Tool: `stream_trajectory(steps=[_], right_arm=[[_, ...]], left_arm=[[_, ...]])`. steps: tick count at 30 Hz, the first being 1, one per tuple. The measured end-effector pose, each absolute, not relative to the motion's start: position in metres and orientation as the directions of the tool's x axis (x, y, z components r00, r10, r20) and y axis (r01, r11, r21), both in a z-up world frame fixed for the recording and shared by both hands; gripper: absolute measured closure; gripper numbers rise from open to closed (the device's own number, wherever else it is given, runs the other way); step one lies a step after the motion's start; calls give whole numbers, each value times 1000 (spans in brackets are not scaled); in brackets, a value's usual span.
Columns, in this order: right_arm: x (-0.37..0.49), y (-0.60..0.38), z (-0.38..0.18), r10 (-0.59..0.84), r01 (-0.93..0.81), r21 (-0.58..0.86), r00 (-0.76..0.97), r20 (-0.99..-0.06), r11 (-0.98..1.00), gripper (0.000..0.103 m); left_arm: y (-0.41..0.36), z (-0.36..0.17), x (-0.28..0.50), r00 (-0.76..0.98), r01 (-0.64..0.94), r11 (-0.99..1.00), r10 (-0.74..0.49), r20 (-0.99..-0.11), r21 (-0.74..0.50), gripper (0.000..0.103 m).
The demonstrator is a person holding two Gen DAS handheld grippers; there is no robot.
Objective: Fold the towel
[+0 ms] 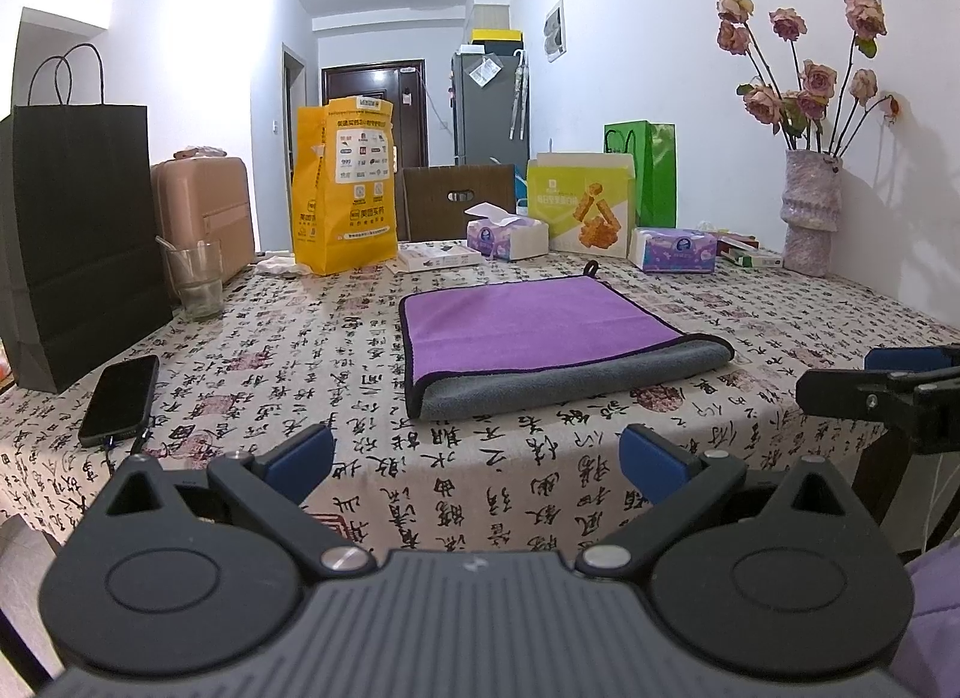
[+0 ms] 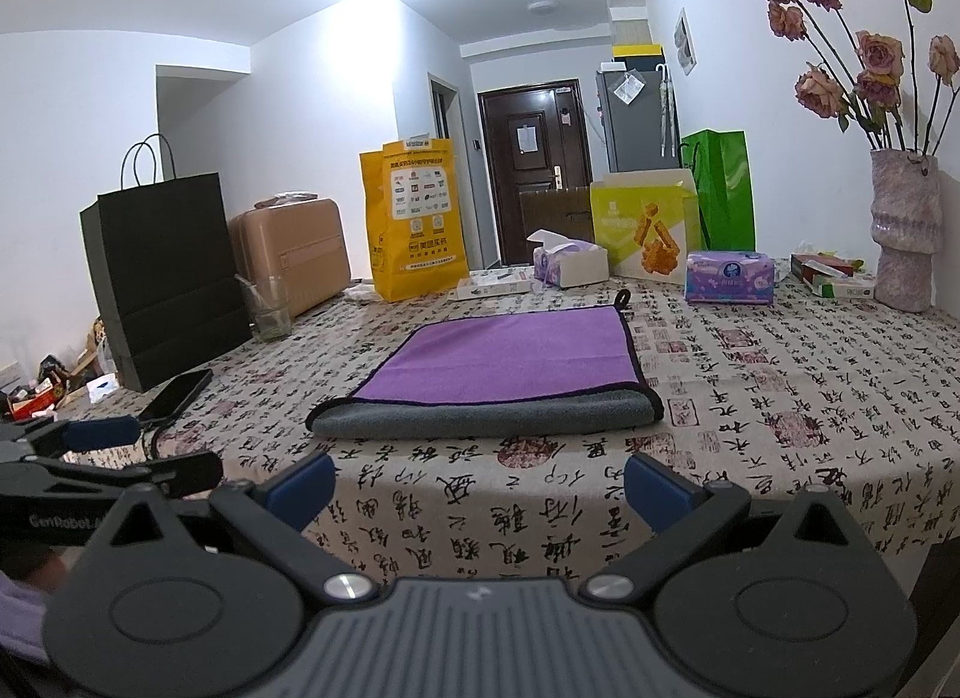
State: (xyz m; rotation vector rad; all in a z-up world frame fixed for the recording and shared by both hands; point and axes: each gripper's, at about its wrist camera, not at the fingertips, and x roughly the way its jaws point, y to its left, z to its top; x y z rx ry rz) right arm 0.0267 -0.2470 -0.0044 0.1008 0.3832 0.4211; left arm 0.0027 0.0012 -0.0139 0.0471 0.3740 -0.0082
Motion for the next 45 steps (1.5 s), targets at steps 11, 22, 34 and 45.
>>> stream_trajectory(steps=[11,22,34,45], right_arm=[[29,-248,-5,418,-378,178,842,-342,908,0],[57,-249,-1,387,-349,171,863,-325,921,0],[106,-256,-4,362,-322,168,866,-346,932,1],[155,-255,-13,352,-327,131,847,-398,936,13]], left_arm=[[6,-7,9,928,15,999,4,-374,47,0],[11,-3,35,924,-16,998,36,-380,57,0],[23,-3,89,903,-41,998,61,-425,55,0],[29,-14,144,864,-22,999,32,-503,25,2]])
